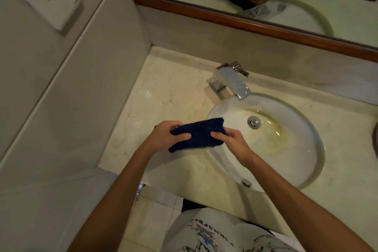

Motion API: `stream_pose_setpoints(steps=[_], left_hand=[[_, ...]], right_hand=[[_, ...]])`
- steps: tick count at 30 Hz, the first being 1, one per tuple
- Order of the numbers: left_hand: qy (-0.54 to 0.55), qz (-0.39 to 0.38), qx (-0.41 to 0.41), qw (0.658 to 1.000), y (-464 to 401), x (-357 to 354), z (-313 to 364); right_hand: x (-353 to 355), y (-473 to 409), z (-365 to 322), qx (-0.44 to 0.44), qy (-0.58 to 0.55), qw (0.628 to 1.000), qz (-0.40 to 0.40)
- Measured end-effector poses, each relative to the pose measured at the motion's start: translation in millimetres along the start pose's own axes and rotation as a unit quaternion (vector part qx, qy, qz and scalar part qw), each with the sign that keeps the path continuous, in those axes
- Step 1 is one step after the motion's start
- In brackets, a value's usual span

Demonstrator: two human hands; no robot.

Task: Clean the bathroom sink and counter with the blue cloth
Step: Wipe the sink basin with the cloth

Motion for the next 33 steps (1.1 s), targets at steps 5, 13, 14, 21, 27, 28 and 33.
stream_pose_setpoints(steps=[5,13,14,21,27,28,33], left_hand=[[-0.179,0.189,0.083,0.962,-3,-38,-34],[-0.218,0.123,0.065,0.966,1,-47,-52],[-0.2,0.124,0.042,0.971,5,-49,-50],[-0.31,0.21,-0.015,0.927,50,-133,-48],[-0.354,0.314,-0.003,0.881,4,-120,-41],[-0.348,0.317,0.006,0.882,-13,-108,-40],[-0.351,0.309,-0.004,0.884,-129,-32,-7]], right_hand=[[-8,-23,50,-0.043,0.11,0.978,0.174],[-17,-24,46,-0.069,0.146,0.982,0.095],[-16,-16,44,-0.039,0.151,0.983,0.102],[-4,52,90,0.06,0.326,0.936,0.115],[-22,-2,86,0.063,0.329,0.926,0.175],[-26,-16,74,0.07,0.312,0.929,0.188],[-35,-111,1,0.048,0.234,0.928,0.287]])
Point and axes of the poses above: each hand's wrist, its own y-axis away from the middle knuckle, its own x-axis out of the back of the hand, z = x × y, the point moved 3 cm from there along -y, towards the middle knuckle, and after that the axes turned 7 degrees about -y, right-handed, at the moved point
